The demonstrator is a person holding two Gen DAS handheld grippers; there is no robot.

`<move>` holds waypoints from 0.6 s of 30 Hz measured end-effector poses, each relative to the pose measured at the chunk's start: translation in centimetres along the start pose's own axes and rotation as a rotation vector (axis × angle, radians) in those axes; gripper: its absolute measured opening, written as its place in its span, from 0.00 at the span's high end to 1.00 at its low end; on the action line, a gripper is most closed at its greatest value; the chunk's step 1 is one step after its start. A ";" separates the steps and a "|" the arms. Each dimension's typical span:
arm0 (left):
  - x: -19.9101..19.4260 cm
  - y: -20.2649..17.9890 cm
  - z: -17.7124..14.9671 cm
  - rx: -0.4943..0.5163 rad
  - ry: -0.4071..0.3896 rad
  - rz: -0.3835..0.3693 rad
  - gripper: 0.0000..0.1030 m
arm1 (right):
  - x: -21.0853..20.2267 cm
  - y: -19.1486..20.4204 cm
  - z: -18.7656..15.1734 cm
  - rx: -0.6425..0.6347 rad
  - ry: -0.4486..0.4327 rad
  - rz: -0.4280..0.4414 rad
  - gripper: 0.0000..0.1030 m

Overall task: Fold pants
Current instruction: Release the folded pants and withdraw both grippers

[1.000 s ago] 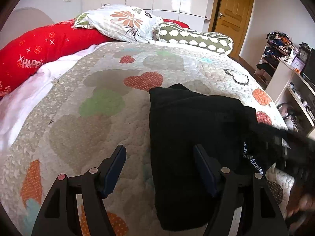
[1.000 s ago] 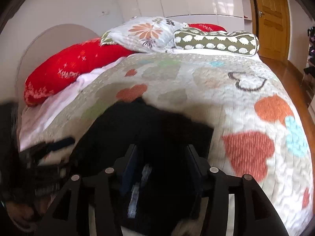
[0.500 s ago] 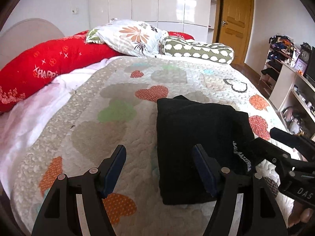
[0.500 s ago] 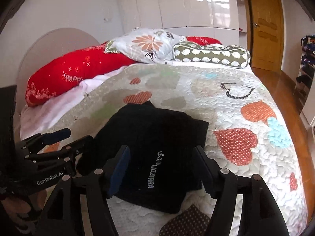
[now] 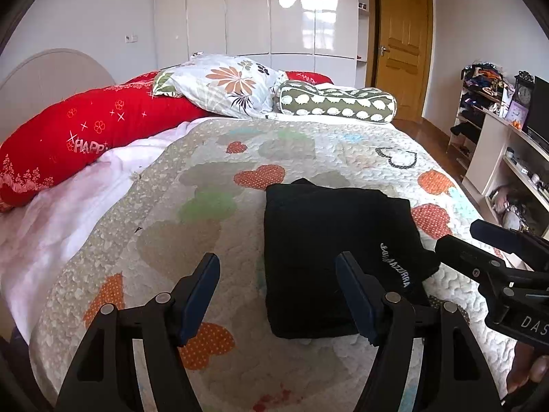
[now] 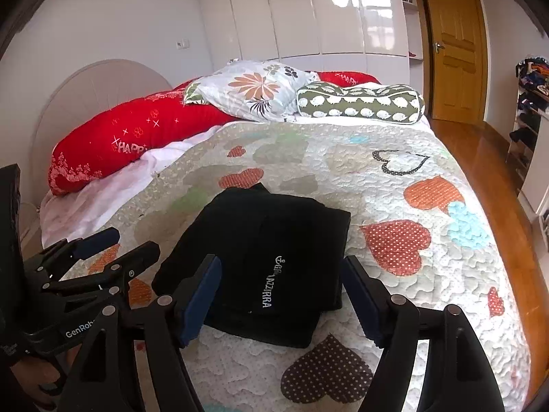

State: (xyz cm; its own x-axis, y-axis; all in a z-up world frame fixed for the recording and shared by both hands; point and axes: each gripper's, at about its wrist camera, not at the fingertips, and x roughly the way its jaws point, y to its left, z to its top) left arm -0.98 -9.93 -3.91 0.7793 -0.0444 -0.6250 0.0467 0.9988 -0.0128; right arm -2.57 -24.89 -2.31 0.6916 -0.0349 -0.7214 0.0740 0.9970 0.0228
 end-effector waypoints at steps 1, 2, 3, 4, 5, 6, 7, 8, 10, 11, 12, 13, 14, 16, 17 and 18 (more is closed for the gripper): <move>-0.1 0.0 0.0 0.002 -0.001 -0.001 0.32 | -0.1 -0.1 0.0 0.001 -0.001 -0.001 0.27; -0.3 -0.1 0.0 0.003 -0.002 -0.002 0.32 | -0.3 -0.1 0.0 0.001 -0.002 -0.003 0.26; -0.5 -0.1 -0.1 0.004 -0.003 -0.004 0.32 | -0.4 -0.1 -0.1 0.002 -0.002 -0.004 0.25; -0.6 -0.1 -0.1 0.003 -0.003 -0.007 0.32 | -0.5 -0.1 -0.2 0.004 0.001 -0.004 0.25; -0.8 -0.2 -0.1 0.002 -0.004 -0.009 0.32 | -0.6 -0.1 -0.2 0.004 0.003 -0.004 0.25; -1.0 -0.2 -0.1 0.003 -0.005 -0.010 0.32 | -0.7 0.0 -0.3 0.002 0.003 -0.003 0.25; -1.1 -0.2 -0.1 0.004 -0.006 -0.010 0.32 | -0.9 0.0 -0.4 -0.002 0.002 -0.002 0.25; -1.2 -0.2 -0.1 0.005 -0.007 -0.011 0.32 | -1.0 0.1 -0.4 -0.006 -0.001 -0.002 0.25; -1.5 -0.3 -0.1 0.008 -0.010 -0.015 0.32 | -1.4 0.2 -0.5 -0.011 -0.005 -0.001 0.25; -1.6 -0.4 -0.2 0.008 -0.012 -0.017 0.32 | -1.5 0.2 -0.4 -0.013 -0.006 -0.002 0.25; -1.8 -0.4 -0.2 0.008 -0.015 -0.019 0.32 | -1.7 0.2 -0.5 -0.013 -0.007 -0.003 0.25; -1.9 -0.4 -0.2 0.009 -0.017 -0.022 0.32 | -1.8 0.2 -0.5 -0.013 -0.008 -0.004 0.25; -2.0 -0.5 -0.3 0.009 -0.018 -0.022 0.32 | -1.9 0.2 -0.6 -0.013 -0.008 -0.003 0.24; -2.1 -0.4 -0.4 0.008 -0.017 -0.022 0.32 | -2.1 0.3 -0.7 -0.012 -0.006 -0.003 0.23; -2.2 -0.4 -0.4 0.005 -0.016 -0.024 0.32 | -2.2 0.3 -0.8 -0.012 -0.004 -0.004 0.23; -2.2 -0.3 -0.5 0.001 -0.015 -0.027 0.32 | -2.2 0.3 -0.9 -0.013 -0.002 -0.004 0.23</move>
State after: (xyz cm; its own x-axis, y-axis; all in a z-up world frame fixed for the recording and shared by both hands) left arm -3.01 -10.10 -2.92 0.7870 -0.0714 -0.6128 0.0680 0.9973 -0.0289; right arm -4.74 -24.45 -1.35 0.6925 -0.0385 -0.7204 0.0673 0.9977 0.0114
